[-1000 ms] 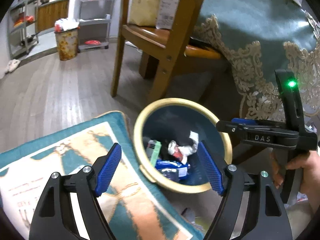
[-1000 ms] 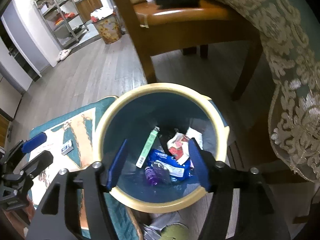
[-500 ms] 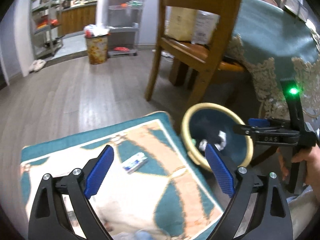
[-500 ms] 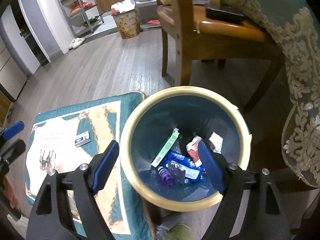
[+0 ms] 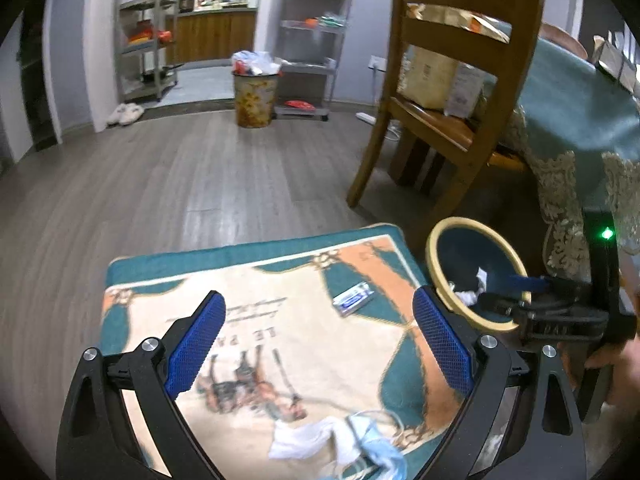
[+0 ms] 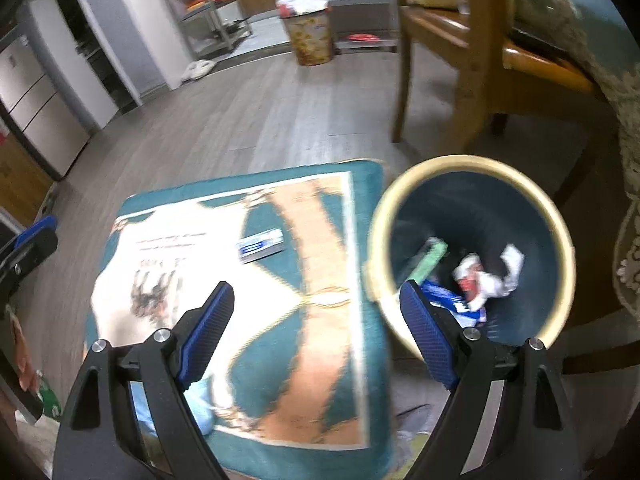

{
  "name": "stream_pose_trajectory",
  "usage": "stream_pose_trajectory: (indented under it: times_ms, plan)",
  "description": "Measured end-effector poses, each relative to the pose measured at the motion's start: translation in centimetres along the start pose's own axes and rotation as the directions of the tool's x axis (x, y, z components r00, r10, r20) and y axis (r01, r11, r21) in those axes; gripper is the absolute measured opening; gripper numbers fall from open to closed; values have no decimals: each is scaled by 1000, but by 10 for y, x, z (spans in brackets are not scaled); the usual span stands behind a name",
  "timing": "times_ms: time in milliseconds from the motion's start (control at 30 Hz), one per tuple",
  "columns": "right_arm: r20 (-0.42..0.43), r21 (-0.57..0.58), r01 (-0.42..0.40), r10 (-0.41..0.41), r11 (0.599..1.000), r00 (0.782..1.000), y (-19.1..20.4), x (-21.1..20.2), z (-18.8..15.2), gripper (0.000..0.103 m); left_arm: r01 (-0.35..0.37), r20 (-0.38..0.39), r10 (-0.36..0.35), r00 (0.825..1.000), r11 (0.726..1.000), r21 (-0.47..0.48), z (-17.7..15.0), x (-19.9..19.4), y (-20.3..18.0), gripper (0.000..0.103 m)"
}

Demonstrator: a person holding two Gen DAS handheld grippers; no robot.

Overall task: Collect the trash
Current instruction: 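Grasp the blue face mask with the right gripper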

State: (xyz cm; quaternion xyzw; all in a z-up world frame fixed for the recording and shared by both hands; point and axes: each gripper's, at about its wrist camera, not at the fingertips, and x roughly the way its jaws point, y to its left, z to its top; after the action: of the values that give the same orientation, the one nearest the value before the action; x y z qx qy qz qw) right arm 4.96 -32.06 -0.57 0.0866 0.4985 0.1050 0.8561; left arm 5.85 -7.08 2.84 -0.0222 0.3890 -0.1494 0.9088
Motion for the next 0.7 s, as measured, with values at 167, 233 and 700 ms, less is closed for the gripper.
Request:
stream_pose_trajectory:
  times_ms: [167,233,700]
  plan:
    - [-41,-62,-20,17,998,999,41,18,-16,83,-32,6,32,999,999,-37,-11,-19,28,94]
    - [-68,-96,-25,18,995,998,58,28,-23,83,-41,9,42,999,997,-62,-15,-25,43,94]
    - [-405,-232,-110,7,966,915,111,105,-96,33,-70,-16,68,998,986,-149,-24,-34,101,94]
